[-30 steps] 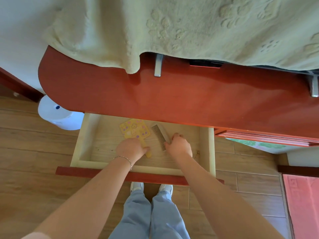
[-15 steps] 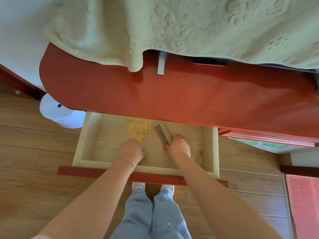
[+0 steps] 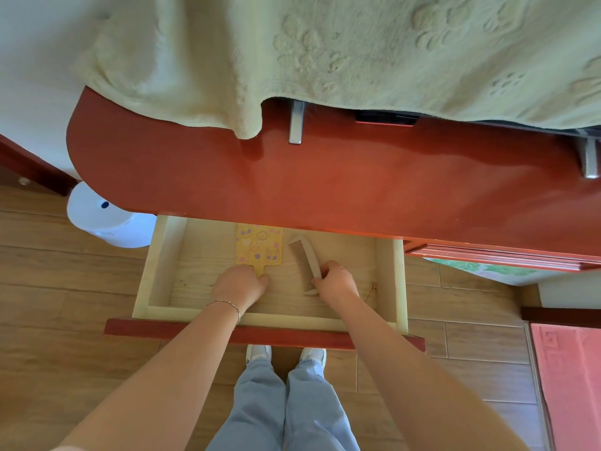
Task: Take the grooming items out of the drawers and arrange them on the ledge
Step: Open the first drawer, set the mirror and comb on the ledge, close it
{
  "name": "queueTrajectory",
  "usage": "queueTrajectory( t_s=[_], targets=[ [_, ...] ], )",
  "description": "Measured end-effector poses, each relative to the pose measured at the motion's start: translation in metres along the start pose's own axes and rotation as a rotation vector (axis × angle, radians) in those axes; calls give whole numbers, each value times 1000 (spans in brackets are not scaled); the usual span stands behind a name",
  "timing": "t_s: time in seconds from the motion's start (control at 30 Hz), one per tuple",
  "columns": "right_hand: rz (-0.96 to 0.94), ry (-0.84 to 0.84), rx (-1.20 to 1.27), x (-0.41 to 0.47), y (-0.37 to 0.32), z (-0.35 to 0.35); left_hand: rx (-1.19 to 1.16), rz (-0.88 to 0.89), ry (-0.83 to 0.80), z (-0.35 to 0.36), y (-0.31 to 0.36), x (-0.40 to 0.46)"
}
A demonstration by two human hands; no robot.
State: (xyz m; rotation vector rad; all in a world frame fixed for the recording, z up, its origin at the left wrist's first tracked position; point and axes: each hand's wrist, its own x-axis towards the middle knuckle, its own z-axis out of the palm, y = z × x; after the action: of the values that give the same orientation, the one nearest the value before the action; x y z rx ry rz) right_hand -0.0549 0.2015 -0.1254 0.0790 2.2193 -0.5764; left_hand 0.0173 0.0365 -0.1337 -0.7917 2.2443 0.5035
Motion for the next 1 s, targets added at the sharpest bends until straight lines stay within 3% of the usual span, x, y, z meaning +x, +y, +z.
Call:
queueTrajectory(
  t_s=[0.27,0.47,0.63,0.77,0.9,1.0],
  targets=[
    [-20,-2,32,-1,1,-1,106,20,12,-3,5,-1],
    [13,-28,310,-8,1,-11,-273,75,-23,-15,-3,-9],
    [77,-135,506,-32,6,-36,-658,208,-322,-49,-7,-35],
    [106,-227,590,-57,14,-72,-606,276,-539,-75,-16,-59],
    [48,-241,447,-80,26,-111,-478,388,-667,-101,-18,-76],
    [-3,-264,471,-92,26,-142,-521,447,-709,-119,-10,-84]
  ],
)
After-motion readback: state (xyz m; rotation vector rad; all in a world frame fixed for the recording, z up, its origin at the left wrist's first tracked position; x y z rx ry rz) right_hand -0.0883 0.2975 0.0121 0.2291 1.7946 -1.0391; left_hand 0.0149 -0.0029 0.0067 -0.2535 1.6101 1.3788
